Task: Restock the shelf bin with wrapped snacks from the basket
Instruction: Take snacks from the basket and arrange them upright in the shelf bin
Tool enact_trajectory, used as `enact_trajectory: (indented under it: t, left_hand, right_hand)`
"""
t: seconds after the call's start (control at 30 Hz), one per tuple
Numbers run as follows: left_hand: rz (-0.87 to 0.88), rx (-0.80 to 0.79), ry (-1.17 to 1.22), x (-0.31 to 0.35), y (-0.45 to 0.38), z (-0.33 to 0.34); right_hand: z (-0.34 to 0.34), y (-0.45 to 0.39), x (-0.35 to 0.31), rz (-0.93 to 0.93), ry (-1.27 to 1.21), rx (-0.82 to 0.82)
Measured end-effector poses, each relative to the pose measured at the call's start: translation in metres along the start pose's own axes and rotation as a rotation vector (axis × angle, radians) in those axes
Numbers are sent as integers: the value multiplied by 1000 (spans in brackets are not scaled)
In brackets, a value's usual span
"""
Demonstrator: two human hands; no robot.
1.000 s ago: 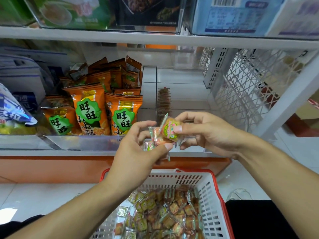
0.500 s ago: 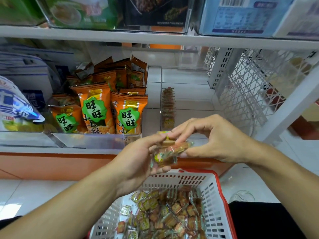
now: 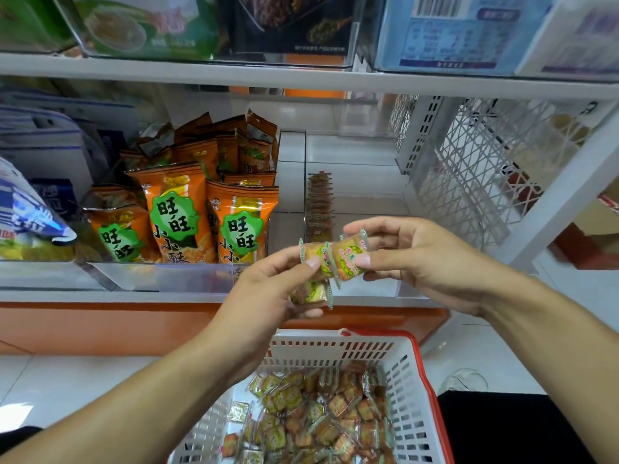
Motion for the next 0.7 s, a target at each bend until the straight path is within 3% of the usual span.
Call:
enact_trajectory:
  t: [0.2, 0.5, 0.7]
  left_hand:
    - [-11, 8, 35, 1, -1, 1]
    - [-13, -29, 9, -1, 0, 9]
    - [27, -16, 6, 4, -1, 5]
  right_hand:
    - [-6, -1, 3, 48, -51, 46]
    - [16, 7, 18, 177, -19, -111]
    - [18, 6, 19, 224, -60, -109]
Point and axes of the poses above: each hand's wrist, its own y-axis away from the middle knuckle, its own z-axis out of the palm, x = y × z, the point moved 8 cm from there along -y, towards the middle knuckle, and after that the axes turned 8 degrees about x, right-handed, at the moved point
